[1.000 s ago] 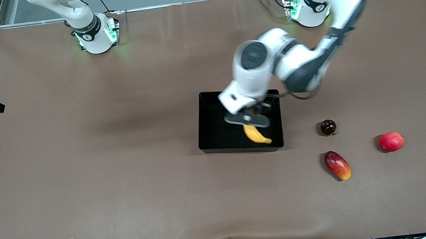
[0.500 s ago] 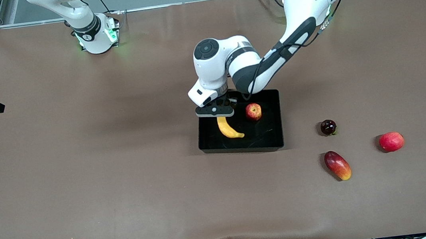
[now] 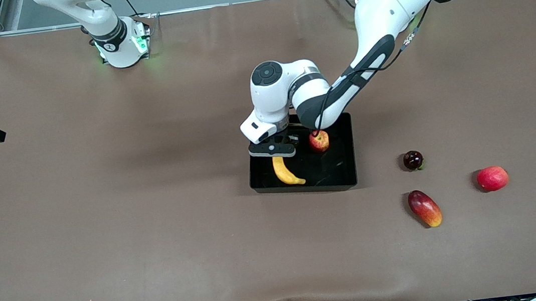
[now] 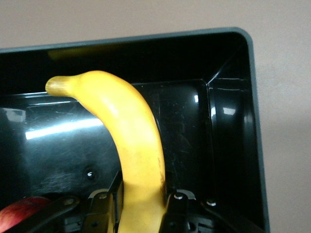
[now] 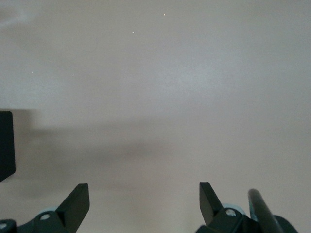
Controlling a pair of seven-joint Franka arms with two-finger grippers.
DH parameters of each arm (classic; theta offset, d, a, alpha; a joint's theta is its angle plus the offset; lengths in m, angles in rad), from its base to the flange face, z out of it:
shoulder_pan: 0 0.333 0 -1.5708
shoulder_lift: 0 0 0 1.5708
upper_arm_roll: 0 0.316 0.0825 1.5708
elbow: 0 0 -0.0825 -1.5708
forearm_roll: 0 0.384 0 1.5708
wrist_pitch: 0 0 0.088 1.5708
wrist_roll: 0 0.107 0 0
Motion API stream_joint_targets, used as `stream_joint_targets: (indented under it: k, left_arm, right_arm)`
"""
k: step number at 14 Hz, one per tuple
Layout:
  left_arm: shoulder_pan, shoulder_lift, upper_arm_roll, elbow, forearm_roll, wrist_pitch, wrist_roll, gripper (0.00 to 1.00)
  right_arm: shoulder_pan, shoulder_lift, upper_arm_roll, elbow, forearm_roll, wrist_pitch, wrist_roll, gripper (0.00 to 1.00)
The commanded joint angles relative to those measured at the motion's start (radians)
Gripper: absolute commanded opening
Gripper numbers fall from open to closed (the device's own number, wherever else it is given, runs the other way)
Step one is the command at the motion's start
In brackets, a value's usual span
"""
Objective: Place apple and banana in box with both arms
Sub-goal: 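Lower the banana into the box beside the apple and open the left gripper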
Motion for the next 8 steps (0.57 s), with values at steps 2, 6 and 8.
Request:
stream_joint_targets:
  k: [2,6,8]
  left_arm:
    - [-0.022,0.036,0.021,0.018,0.035,0.039,-0.032,0.00]
    - [-0.020,0.056,0.035,0.018,0.033,0.059,-0.030,0.00]
    - [-0.020,0.059,0.038,0.015,0.032,0.059,-0.030,0.06]
  right_arm:
    - [-0.023,0.001,0.013,0.012,-0.001,-0.013,0.009,1.00]
    - [-0.024,0.001,0.011,0.012,-0.001,-0.021,0.009,1.00]
    - [-0.027,0.001,0.013,0.012,-0.001,-0.021,0.012,1.00]
